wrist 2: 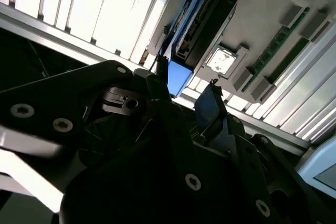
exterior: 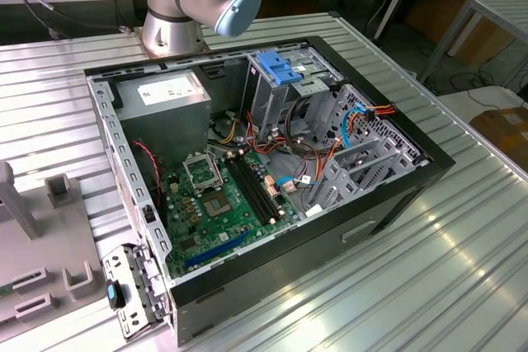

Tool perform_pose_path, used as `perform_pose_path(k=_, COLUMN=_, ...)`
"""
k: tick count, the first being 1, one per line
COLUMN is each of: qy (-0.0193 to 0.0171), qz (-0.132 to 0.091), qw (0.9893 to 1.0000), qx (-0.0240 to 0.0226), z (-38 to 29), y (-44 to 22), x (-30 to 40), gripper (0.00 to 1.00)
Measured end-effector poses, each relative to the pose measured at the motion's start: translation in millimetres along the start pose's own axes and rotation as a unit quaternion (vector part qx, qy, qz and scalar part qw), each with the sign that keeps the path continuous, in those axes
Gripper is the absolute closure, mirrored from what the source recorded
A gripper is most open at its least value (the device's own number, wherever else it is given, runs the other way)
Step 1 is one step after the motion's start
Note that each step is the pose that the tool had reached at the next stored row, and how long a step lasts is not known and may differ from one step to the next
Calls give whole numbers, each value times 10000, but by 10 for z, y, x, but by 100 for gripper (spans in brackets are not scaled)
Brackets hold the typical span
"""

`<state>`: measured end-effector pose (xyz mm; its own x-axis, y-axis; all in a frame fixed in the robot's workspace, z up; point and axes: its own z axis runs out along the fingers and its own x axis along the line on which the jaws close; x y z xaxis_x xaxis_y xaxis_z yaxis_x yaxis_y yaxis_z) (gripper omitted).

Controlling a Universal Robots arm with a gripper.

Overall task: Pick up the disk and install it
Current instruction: 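Pick up the disk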

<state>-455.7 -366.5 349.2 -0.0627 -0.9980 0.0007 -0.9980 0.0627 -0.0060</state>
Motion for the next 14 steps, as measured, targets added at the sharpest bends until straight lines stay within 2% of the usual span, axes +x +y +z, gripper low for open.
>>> perform_pose_path(k=3, qy=-1, qz=1, qw=10000, qx=1, z=44, y=11, x=1, gripper=51)
perform_pose_path(k=4, qy=-1, qz=1, qw=10000, qx=1, z=58, y=15, x=1, gripper=45)
perform_pose_path(k=14, qy=-1, qz=0, qw=10000, qx=1, z=180, y=24, x=2, gripper=45)
